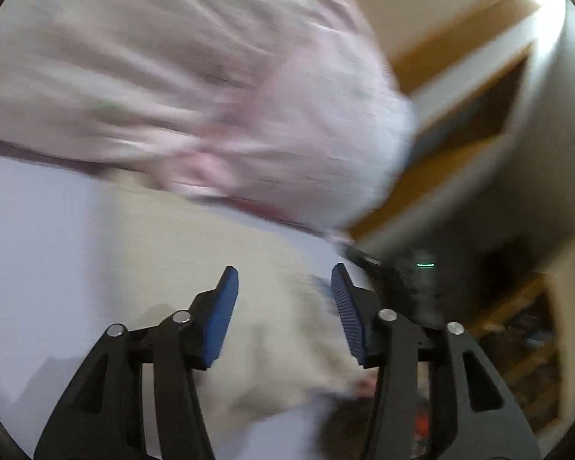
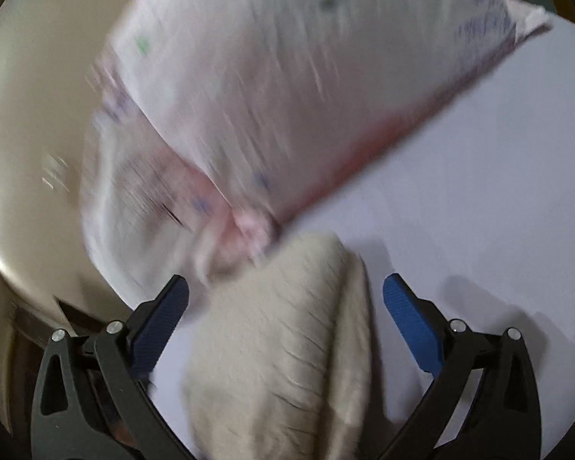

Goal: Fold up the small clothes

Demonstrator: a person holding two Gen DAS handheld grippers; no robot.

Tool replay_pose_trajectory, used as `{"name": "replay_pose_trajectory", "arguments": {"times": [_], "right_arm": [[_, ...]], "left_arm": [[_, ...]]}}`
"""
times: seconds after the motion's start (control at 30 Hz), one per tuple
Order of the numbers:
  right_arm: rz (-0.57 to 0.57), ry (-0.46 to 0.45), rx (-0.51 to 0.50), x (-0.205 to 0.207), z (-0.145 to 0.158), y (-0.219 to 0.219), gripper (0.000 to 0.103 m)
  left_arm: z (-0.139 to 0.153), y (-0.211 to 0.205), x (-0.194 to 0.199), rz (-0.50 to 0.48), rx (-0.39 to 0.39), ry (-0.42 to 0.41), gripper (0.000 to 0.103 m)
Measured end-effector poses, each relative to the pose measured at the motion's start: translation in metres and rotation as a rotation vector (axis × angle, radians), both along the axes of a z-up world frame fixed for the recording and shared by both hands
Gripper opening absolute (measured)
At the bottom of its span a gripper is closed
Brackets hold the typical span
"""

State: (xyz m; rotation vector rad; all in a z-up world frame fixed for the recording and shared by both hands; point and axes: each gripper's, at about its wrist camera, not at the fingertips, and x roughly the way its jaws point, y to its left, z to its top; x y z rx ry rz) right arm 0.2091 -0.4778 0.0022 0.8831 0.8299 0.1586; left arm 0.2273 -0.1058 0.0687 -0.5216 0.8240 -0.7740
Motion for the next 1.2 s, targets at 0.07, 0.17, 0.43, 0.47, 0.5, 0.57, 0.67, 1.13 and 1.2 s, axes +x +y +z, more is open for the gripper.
{"name": "replay_pose_trajectory", "arguments": {"times": [0.07, 0.17, 0.43, 0.47, 0.5, 0.57, 0.67, 1.13, 1.2], "right_arm": [[0.055, 0.087, -0.016, 0.010, -0.013, 0.009, 0.101], [0.103, 0.136, -0.034, 0.018, -0.024, 0.021, 0.100], [0.157, 0.096, -0.087, 0.020, -0.030, 0.038, 0.067], [0.162, 0.092, -0.091, 0.020, -0.031, 0.039, 0.053], [0.175, 0.079, -0.064, 0.021, -0.030, 0.040, 0.040], [0.186, 0.043, -0.022, 0.017, -0.030, 0.040, 0.035], [0.238, -0.048, 0.031, 0.013, -0.018, 0.053, 0.031], [0.342, -0.176, -0.225, 0.002, 0.026, 0.158, 0.065], [0.432, -0.101, -0.289, 0.008, 0.012, 0.186, 0.009]], "left_arm": [[-0.016, 0.006, -0.001, 0.033, 0.088, 0.051, 0.051], [-0.038, 0.002, 0.000, 0.011, 0.129, 0.129, 0.052], [-0.070, -0.018, 0.009, 0.023, 0.179, 0.183, 0.075], [-0.075, -0.016, 0.010, 0.020, 0.155, 0.194, 0.075], [-0.077, -0.014, 0.010, 0.026, 0.145, 0.181, 0.073], [-0.078, -0.010, 0.013, 0.006, 0.140, 0.180, 0.058], [-0.066, 0.012, 0.008, -0.044, 0.106, 0.144, 0.041], [-0.013, 0.122, -0.057, 0.226, 0.314, -0.195, 0.061], [-0.013, 0.102, -0.058, 0.168, 0.315, -0.203, 0.061]]}}
